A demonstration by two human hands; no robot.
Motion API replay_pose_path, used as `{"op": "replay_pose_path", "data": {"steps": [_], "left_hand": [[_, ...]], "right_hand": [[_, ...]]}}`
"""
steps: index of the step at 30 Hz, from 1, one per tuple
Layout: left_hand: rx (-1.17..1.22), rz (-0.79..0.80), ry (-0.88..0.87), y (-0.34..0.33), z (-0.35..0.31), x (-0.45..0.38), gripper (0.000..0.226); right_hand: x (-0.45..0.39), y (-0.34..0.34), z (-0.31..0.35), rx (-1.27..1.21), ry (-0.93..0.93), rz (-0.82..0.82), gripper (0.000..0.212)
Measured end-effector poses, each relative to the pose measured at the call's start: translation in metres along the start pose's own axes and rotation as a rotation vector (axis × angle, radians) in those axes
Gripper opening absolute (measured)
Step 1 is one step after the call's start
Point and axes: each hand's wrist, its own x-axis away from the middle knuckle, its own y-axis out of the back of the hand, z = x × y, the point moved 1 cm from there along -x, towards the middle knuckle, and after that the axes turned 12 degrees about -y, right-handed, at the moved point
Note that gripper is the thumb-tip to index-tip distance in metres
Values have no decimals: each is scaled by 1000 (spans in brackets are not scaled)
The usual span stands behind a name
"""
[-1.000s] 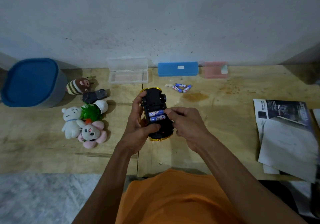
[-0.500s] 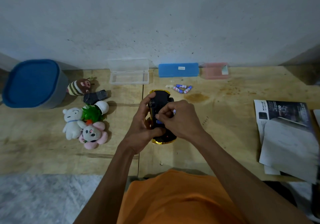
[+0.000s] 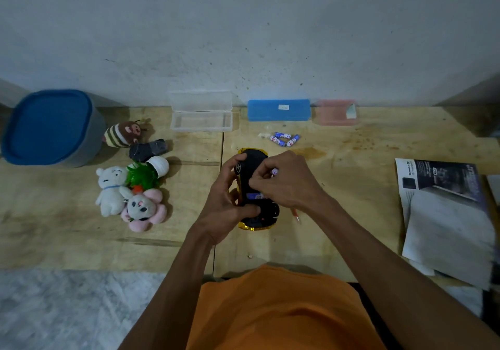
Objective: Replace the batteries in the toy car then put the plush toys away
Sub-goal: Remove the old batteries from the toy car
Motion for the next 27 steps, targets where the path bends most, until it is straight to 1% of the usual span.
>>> {"op": "replay_pose_path", "data": {"steps": [3,5,8,12,13,15,18,19,20,21,23,25,26,27], "left_hand": [[37,6,9,3,0,1,102],[55,11,27,3,-1,0,103],[82,11,49,2,-1,0,106],[138,15,58,6,-4,2,107],[147,23,58,7,-3,2,107],[159,21,55,7,-3,3,110],[146,6,40,9,-2,4,113],[138,0,33,10,-1,4,114],[134,-9,26,11,-1,5,114],[135,-18,17,12,-1,5,113],[140,-29,-7,13,-1,4,111],[143,-42,-24,14,-3,4,109],[137,-49,-32,15,-3,3,110],[128,-54,-40,15,-3,2,110]], "right_hand": [[-2,6,-3,-3,74,88,9],[-1,2,-5,75,125,131,10],[0,-3,-8,165,213,148,9],[-1,-2,-12,127,266,213,9],[0,-2,-11,64,259,204,7],[1,2,-7,-220,175,192,7],[3,11,-3,-738,-84,240,19],[4,13,-4,-836,-154,259,22],[6,14,-4,-878,-203,269,24],[9,14,-5,-860,-235,261,22],[17,10,-8,-679,-249,199,18],[23,4,-15,-433,-212,131,17],[25,0,-18,-351,-186,113,18],[26,-4,-22,-320,-178,110,19]]}}
